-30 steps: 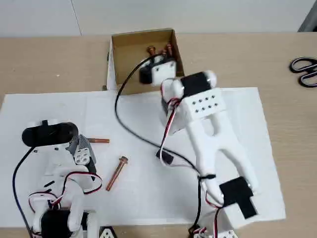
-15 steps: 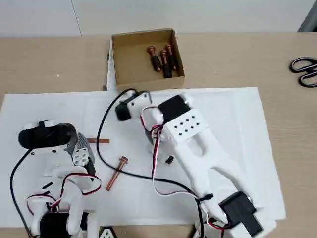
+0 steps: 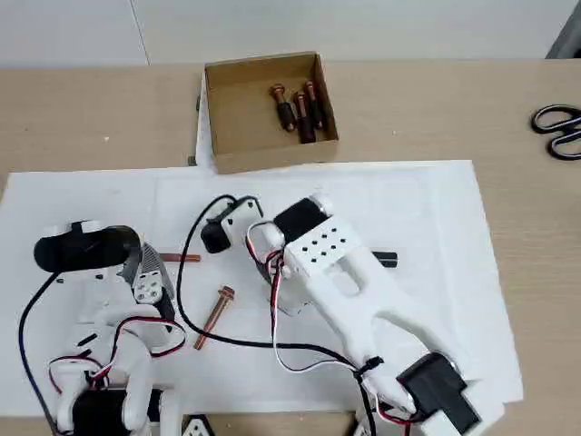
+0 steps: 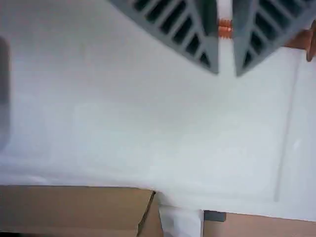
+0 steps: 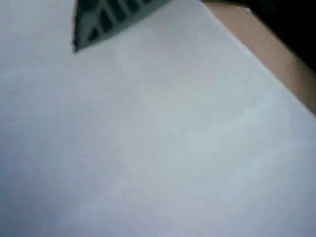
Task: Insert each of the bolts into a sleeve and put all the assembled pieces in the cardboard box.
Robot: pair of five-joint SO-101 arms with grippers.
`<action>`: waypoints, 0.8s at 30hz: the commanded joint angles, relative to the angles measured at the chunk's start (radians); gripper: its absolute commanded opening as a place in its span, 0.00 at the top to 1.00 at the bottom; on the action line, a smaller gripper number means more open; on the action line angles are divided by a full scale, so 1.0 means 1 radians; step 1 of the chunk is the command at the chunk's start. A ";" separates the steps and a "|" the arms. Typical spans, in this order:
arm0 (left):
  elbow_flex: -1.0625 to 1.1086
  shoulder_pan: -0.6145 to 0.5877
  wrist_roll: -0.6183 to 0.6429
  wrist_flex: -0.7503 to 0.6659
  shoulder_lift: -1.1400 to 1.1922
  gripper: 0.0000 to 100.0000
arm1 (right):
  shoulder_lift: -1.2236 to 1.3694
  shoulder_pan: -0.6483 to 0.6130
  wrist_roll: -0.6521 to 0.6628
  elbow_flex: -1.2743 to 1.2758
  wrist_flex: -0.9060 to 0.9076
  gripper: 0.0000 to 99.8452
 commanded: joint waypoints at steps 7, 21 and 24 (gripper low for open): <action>-0.042 0.000 -0.008 0.002 0.006 0.99 | -0.033 -0.001 0.009 0.107 -0.174 0.70; -0.041 -0.005 -0.009 0.005 0.006 0.99 | 0.114 0.088 0.083 0.075 -0.246 0.70; -0.041 -0.005 -0.009 0.005 0.006 0.99 | 0.120 0.088 0.084 0.075 -0.254 0.70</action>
